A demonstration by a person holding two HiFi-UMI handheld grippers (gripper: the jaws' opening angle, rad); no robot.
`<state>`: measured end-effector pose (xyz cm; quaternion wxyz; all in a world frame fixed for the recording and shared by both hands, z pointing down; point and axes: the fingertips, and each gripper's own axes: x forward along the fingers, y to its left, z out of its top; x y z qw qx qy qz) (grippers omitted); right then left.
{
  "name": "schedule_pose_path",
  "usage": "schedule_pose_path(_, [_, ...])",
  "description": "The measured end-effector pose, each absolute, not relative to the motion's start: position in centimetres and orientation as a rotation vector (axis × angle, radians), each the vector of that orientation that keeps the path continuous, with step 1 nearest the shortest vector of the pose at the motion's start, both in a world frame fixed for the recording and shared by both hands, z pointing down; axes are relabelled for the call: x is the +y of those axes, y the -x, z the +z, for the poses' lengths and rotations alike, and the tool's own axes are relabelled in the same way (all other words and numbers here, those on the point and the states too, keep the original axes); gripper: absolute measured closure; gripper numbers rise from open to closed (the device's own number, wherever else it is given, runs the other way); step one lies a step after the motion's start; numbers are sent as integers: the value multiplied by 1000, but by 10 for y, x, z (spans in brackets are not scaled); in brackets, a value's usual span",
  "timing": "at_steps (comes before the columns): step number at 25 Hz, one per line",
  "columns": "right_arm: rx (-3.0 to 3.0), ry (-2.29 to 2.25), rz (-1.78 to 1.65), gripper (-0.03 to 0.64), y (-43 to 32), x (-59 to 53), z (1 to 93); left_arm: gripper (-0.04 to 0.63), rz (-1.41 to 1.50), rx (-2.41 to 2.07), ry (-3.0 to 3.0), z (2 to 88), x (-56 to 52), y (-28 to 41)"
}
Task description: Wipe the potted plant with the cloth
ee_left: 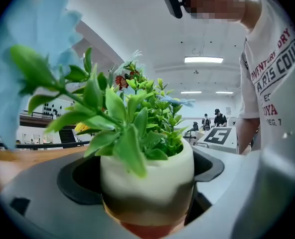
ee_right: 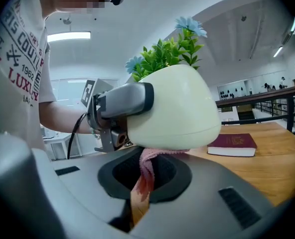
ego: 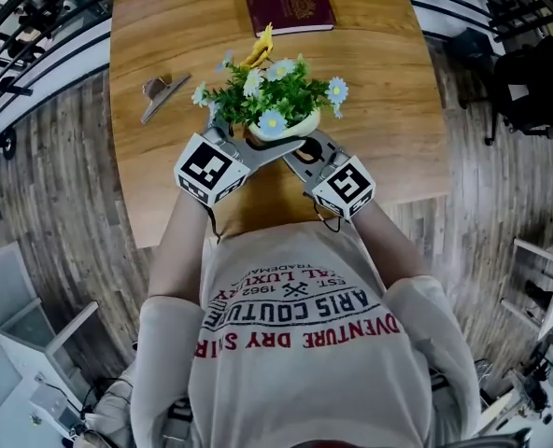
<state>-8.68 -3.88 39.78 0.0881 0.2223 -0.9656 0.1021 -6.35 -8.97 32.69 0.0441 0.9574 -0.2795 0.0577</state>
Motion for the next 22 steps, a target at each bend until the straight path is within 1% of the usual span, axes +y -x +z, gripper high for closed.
schedule_pose_path(10, [-2852, -631, 400, 580, 76, -35, 409, 54, 244, -926, -2931, 339, -92, 71])
schedule_pose_path(22, [-2746, -825, 446, 580, 34, -75, 426, 54, 240, -912, -2924, 358, -95, 71])
